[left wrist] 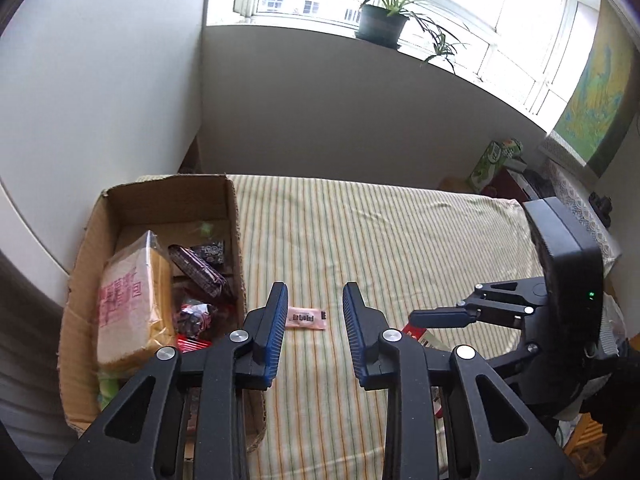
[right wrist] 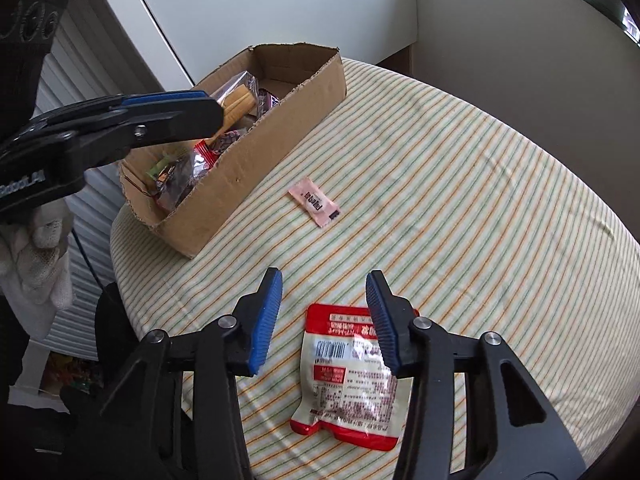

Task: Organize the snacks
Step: 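Move the right gripper to the pink candy while the left moves to the red-and-white packet, then close the right gripper on the pink candy while the left closes on the red-and-white packet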

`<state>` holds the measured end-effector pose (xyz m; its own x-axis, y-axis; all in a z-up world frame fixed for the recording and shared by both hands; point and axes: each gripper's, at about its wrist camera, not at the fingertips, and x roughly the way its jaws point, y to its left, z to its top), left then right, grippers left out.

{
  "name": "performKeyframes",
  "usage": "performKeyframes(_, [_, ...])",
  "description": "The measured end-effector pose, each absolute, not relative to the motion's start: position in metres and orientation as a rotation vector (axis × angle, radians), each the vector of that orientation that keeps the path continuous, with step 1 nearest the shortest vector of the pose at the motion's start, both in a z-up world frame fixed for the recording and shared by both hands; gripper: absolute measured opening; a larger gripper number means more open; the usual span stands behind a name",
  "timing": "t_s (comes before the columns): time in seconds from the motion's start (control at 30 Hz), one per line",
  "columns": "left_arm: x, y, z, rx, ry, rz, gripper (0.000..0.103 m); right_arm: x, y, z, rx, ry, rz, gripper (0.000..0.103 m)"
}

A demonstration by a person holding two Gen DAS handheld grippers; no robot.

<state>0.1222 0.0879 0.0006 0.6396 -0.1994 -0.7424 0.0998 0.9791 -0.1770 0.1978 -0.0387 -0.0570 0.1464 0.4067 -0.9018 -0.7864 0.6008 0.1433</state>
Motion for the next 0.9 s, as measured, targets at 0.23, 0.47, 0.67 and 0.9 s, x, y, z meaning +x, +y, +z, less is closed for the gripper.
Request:
performKeyframes(0.23, [0.082, 0.108, 0.001, -0.078, 0.827, -0.098, 0.027, 0.217, 0.026, -0.087, -0.611, 1.134, 0.929, 0.046])
performKeyframes(0.47, [0.056, 0.131, -0.005, -0.127, 0.829, -0.077, 0.027, 0.218, 0.06, -0.109, -0.769, 1.144, 0.957, 0.046])
performKeyframes(0.67, [0.056, 0.128, -0.004, -0.136, 0.819, -0.091, 0.027, 0.224, 0.063, -0.11, -0.762, 1.175, 0.946, 0.022])
performKeyframes(0.9, [0.059, 0.109, -0.012, -0.13, 0.842, -0.136, 0.027, 0.238, 0.036, -0.105, -0.719, 1.202, 0.901, 0.021])
